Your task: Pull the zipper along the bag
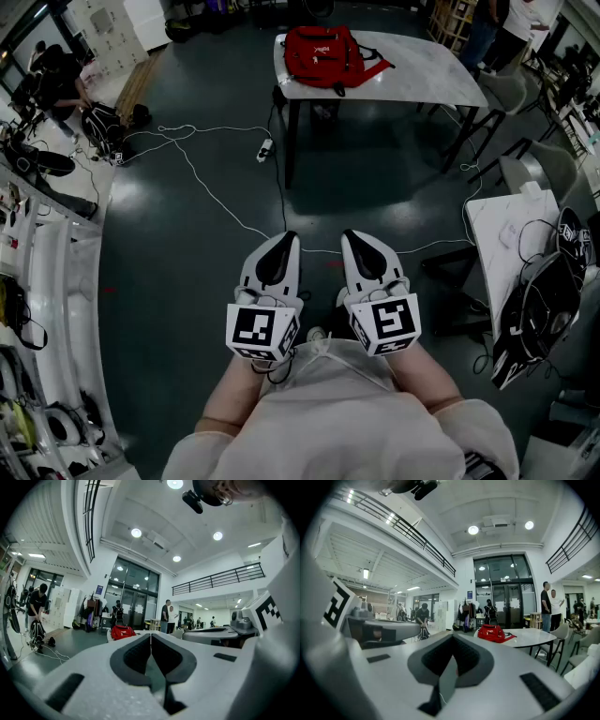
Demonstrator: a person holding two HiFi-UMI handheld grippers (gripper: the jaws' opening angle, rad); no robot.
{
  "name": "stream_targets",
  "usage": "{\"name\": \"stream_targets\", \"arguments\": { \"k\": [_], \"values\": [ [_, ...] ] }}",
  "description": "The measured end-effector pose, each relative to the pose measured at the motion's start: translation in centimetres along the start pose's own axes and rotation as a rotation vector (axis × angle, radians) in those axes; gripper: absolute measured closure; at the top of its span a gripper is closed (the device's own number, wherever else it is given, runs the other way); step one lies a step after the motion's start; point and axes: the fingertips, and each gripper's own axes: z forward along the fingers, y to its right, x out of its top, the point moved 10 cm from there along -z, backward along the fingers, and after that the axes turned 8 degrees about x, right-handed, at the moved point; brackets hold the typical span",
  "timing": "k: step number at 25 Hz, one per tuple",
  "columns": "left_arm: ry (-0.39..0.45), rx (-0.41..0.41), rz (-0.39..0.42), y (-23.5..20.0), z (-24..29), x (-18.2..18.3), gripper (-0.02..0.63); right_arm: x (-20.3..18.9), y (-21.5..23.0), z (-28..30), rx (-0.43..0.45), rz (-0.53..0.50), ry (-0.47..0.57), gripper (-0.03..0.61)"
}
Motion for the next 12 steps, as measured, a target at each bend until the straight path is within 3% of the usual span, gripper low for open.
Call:
{"name": "stream_targets", "arguments": {
  "k": [12],
  "values": [
    [-0.014, 0.017, -0.014, -1.4, 1.6, -0.3, 0.594, -0.4, 0.8, 1.6, -0.002, 0.015, -0.019, 0.552]
  ]
}}
